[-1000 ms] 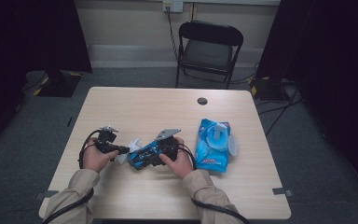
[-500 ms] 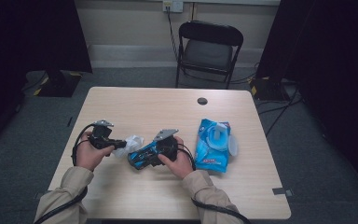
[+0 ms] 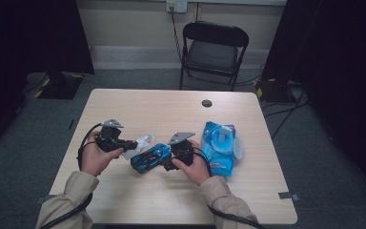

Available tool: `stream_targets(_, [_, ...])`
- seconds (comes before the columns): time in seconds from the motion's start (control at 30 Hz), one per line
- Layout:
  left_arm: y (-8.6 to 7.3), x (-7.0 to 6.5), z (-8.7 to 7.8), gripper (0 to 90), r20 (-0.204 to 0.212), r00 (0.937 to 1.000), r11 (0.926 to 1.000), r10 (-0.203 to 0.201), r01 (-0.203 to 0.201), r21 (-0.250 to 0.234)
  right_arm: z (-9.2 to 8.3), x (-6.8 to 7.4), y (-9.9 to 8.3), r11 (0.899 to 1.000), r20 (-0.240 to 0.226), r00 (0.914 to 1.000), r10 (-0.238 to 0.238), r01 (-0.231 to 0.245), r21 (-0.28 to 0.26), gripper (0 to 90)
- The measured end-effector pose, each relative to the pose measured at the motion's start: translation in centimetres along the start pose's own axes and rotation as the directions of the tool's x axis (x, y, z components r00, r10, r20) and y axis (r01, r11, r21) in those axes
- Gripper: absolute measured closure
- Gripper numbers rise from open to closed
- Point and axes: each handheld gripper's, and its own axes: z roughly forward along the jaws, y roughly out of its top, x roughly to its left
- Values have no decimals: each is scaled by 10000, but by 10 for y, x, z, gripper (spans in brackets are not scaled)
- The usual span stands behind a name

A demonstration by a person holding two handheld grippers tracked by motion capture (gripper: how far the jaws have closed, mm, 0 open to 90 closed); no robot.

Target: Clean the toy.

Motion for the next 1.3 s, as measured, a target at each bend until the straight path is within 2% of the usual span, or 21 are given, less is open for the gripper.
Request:
stream_targets(0.13, [0,-18,10,859,302,9993,9997,229,-228,-37,-18,-1,-3,9996,-110,9999,99,-102,-269,148])
stream_targets(0.2, [-1,-26,15,860,473,9982,9993,380,-383,48,-27,-1,-4,9994,-118,9999,-4,0,-344,148])
stream_targets(0.4, [-12,-46,35,859,997,9938,9983,489,-518,269,-47,0,-10,9989,-136,9997,-224,218,-416,147])
stream_targets(0.5, [-21,-53,45,860,1171,9920,9977,468,-523,440,-52,2,-15,9987,-224,9996,-184,173,-489,147])
stream_targets(0.57, [-26,-58,51,860,1465,9884,9975,397,-478,526,-53,4,-18,9986,-268,9993,-267,255,-464,149])
stream_targets(0.73, [-36,-67,66,860,1690,9839,9939,581,-728,823,-53,8,-27,9987,-428,9984,-375,360,-352,151])
stream_targets(0.9, [-41,-72,80,859,1804,9810,9903,716,-915,1043,-54,5,-36,9991,-512,9985,-204,185,-380,152])
stream_targets(1.0, [-39,-74,82,833,1867,9782,9904,908,-1084,860,-55,4,-41,9992,-518,9986,-68,47,-400,155])
stream_targets(1.03, [-39,-74,81,819,1816,9791,9913,911,-1066,774,-55,4,-42,9992,-529,9986,-50,29,-409,159])
stream_targets(1.1, [-35,-72,77,733,1700,9807,9914,963,-1097,714,-55,4,-44,9993,-533,9986,-62,42,-377,162])
stream_targets(1.17, [-33,-69,71,628,1436,9856,9943,898,-969,438,-54,4,-45,9993,-560,9984,-39,18,-379,165])
stream_targets(1.3, [-28,-62,59,531,1077,9903,9961,874,-882,30,-49,8,-43,9992,-719,9974,-27,-2,-398,174])
